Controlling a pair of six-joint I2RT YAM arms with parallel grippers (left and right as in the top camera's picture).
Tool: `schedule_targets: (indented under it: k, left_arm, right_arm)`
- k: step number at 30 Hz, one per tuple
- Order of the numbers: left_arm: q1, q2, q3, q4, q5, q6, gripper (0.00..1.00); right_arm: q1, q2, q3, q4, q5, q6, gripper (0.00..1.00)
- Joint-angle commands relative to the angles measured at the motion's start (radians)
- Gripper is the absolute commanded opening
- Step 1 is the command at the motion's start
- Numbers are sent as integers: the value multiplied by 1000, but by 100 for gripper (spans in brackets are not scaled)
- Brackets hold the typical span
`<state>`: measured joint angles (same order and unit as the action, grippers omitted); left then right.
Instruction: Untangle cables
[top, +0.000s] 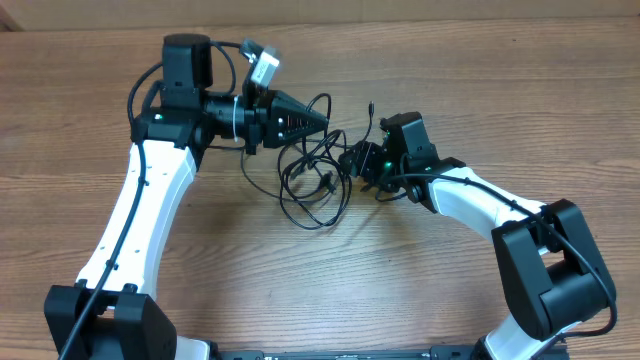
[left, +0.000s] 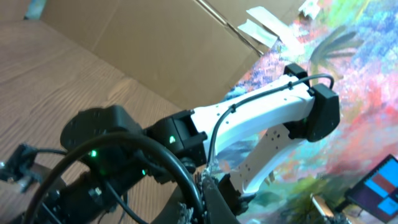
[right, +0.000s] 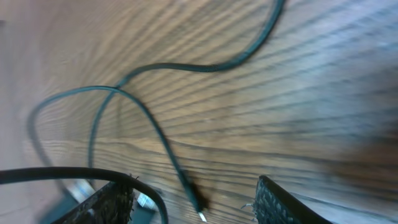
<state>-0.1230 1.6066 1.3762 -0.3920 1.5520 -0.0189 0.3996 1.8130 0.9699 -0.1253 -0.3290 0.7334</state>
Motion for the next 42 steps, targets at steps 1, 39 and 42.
schedule_targets:
  k: [1, 39, 42]
  left_arm:
    - [3, -43, 1, 124, 30, -235, 4]
    - [303, -53, 1, 912, 28, -1006, 4]
    - [303, -50, 0, 912, 28, -1006, 4]
  right_arm:
    - [-2, -16, 5, -23, 86, 9, 61]
    - [-78, -16, 5, -174, 261, 84, 61]
    - [-100, -16, 5, -189, 258, 106, 61]
